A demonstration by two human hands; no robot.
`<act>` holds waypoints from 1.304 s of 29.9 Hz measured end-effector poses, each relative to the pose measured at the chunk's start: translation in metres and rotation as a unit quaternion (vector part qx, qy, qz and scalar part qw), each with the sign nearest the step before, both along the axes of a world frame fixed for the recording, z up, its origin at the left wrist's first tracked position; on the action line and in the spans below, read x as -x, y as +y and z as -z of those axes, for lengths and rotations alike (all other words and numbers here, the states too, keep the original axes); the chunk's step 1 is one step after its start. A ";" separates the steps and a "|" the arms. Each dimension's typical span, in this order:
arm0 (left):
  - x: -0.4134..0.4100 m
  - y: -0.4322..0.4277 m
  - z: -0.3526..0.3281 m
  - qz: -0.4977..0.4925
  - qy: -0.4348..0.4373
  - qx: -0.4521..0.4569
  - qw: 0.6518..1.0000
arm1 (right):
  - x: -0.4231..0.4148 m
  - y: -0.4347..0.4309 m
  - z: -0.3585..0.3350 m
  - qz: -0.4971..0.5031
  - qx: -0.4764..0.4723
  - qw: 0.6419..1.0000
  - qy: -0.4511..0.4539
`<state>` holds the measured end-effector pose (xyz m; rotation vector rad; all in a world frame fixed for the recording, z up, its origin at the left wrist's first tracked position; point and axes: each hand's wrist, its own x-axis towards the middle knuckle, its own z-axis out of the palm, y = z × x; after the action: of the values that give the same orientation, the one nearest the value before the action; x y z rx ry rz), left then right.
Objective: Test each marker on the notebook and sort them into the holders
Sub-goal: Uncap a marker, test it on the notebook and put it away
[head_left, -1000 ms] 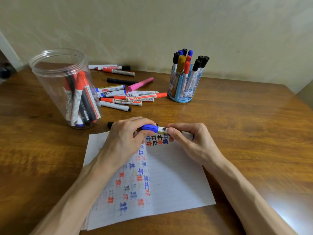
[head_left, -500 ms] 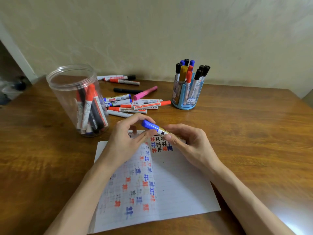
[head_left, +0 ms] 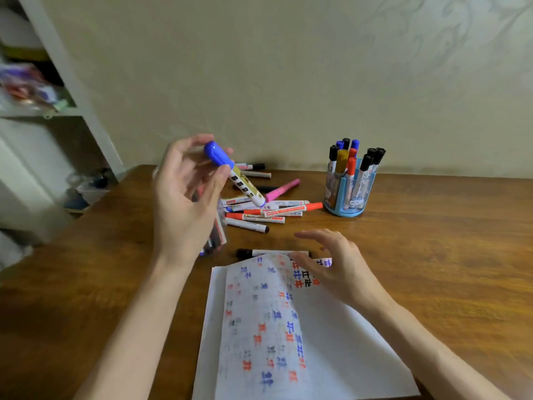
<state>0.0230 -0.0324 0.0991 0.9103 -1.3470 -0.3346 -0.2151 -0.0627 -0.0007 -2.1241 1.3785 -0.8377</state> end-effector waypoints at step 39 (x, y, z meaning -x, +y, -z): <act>0.042 -0.002 0.045 -0.045 -0.236 -0.102 0.965 | 0.006 -0.023 -0.004 0.025 -0.028 0.998 -0.040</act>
<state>-0.0185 -0.0346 0.0540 1.2744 -1.7210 -0.1916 -0.2210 -0.0855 0.0030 -1.9991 1.4029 -0.8827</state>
